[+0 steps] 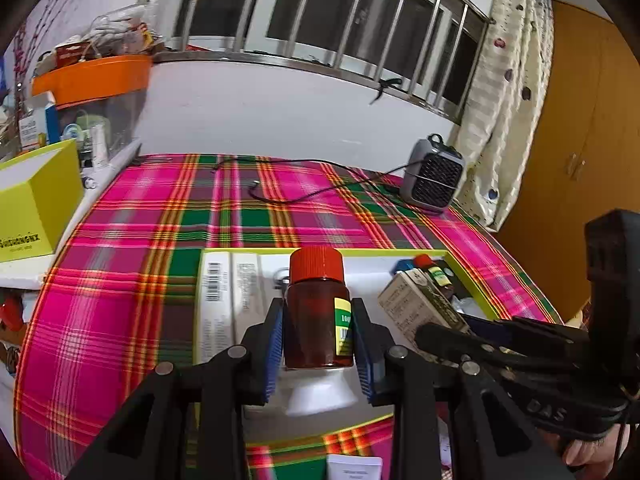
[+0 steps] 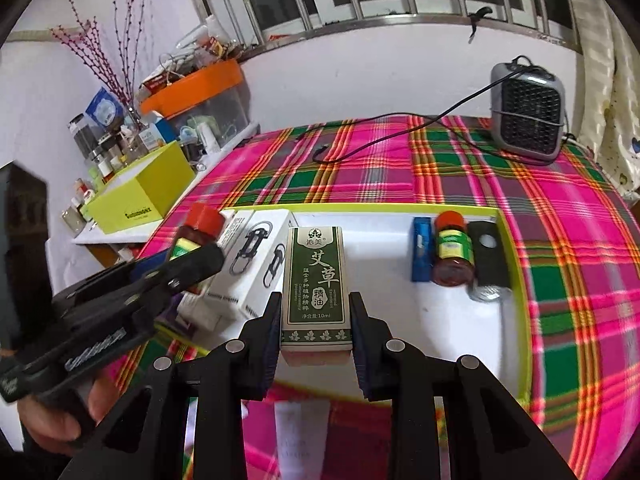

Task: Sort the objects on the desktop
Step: 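Carry the green box into the tray with the right gripper while the left lifts the brown bottle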

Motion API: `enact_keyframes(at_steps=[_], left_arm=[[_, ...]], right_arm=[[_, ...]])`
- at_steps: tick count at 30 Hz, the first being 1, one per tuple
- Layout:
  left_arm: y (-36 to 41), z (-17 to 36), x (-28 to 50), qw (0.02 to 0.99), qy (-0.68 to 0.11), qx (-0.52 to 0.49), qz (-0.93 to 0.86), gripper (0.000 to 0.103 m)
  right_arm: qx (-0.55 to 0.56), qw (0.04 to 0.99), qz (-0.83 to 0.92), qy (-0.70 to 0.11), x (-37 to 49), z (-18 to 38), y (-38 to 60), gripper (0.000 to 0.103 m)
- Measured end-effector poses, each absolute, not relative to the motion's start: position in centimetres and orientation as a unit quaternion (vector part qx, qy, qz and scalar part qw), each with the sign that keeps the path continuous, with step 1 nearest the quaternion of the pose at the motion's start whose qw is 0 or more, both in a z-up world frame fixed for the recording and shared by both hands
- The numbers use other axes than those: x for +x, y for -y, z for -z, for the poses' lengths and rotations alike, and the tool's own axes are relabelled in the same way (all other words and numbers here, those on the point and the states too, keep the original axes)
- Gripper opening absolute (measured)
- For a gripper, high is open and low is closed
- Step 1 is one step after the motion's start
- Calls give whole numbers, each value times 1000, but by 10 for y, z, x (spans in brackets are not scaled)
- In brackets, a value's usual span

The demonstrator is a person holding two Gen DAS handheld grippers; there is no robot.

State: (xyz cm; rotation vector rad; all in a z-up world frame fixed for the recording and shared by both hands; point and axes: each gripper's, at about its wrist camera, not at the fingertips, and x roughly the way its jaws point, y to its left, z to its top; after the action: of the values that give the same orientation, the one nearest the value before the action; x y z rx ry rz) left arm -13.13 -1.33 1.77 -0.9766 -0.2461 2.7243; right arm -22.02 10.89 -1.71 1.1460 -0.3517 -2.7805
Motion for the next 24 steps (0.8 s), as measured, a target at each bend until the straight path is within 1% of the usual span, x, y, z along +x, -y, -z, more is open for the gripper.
enact_keyframes(at_steps=[8, 24], left_arm=[[31, -17, -134, 102, 107, -330, -932, 32], [42, -13, -134, 92, 124, -328, -932, 32]], right_arm=[[394, 47, 910, 120, -251, 22, -103, 32], [436, 12, 888, 145, -294, 39, -91, 33]])
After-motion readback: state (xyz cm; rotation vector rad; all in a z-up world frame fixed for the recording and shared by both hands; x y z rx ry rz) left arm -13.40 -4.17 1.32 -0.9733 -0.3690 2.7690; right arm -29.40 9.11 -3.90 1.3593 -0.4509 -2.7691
